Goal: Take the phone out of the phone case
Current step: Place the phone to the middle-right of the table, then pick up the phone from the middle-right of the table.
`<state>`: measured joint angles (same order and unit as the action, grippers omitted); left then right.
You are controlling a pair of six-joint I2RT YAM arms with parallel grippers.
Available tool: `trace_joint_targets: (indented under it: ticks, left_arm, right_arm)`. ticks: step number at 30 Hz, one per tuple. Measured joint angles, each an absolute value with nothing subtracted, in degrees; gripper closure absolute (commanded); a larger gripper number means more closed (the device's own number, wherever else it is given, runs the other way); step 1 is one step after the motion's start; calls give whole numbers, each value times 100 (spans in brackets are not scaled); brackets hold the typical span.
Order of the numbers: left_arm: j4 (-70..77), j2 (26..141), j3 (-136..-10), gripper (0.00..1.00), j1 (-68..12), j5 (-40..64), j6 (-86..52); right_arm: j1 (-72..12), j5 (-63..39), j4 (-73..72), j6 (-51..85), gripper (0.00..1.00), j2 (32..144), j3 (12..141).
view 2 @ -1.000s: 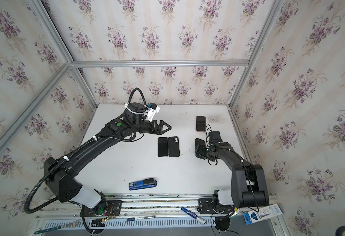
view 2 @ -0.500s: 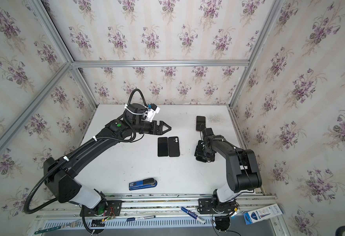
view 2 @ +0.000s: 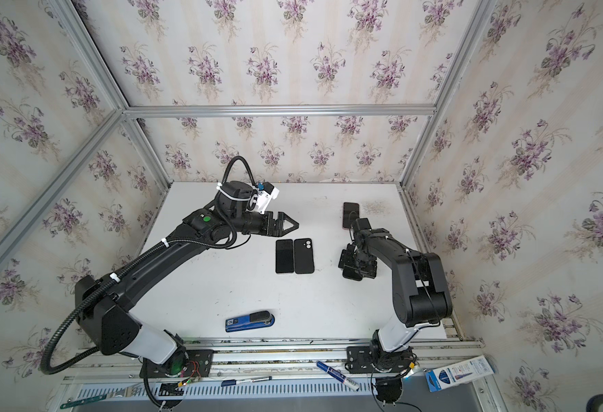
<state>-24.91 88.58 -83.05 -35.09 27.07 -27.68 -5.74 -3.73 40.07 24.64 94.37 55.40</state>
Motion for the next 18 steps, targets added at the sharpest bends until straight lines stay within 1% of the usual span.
trace_joint_targets:
  ticks: [7,18]
  left_arm:
    - [-2491,8858,-8261,0,-3485,2727,-2773]
    - [-2491,8812,-8193,0,-3454,2731,-2773]
  right_arm:
    - [-578,-252,4147,2456,3,9592,5697]
    - [-578,-84,4244,2421,10,10051,5981]
